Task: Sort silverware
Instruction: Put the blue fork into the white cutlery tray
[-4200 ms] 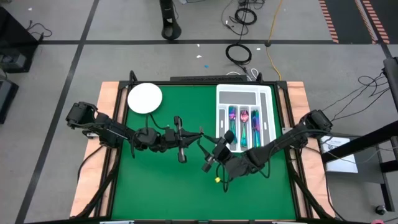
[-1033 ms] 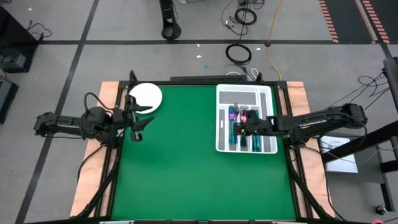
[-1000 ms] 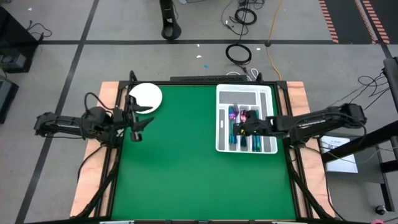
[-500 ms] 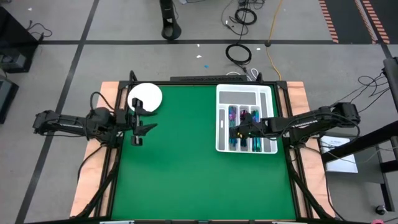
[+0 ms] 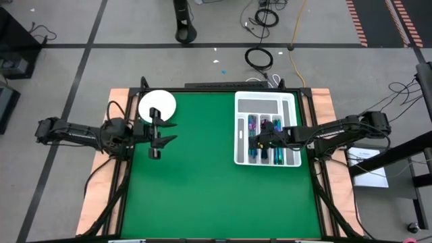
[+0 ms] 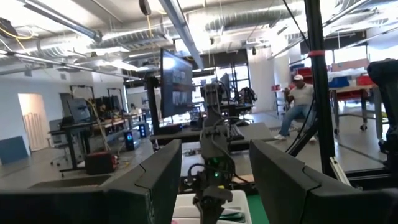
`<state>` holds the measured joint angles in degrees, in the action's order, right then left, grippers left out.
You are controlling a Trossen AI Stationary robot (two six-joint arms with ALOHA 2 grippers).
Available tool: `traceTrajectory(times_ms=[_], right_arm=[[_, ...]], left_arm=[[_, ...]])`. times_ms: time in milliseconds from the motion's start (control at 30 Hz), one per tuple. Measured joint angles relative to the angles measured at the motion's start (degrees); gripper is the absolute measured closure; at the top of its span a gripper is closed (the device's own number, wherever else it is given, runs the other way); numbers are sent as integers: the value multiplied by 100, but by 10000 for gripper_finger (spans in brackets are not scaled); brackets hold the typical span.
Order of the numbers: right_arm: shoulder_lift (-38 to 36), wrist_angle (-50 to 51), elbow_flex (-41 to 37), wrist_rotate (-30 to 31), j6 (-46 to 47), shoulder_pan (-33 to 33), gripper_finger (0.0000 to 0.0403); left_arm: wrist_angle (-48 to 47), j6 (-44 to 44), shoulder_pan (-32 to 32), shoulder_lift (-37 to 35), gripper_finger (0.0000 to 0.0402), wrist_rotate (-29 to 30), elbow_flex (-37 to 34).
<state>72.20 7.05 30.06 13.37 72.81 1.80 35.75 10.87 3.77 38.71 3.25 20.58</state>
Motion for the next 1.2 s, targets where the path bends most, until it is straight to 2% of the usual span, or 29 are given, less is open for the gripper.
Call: traceTrajectory(times_ms=[467, 767, 1000, 1200], right_arm=[[519, 2, 4, -184, -170, 0, 403], [553, -5, 4, -190, -140, 2, 403], [553, 0, 4, -162, 297, 18, 403], [553, -3, 4, -160, 585, 280, 399]], left_arm=[[104, 155, 0, 7, 210, 2, 4], [103, 164, 0, 7, 210, 2, 9], [83, 162, 0, 7, 210, 2, 9], [83, 160, 0, 7, 210, 0, 9]])
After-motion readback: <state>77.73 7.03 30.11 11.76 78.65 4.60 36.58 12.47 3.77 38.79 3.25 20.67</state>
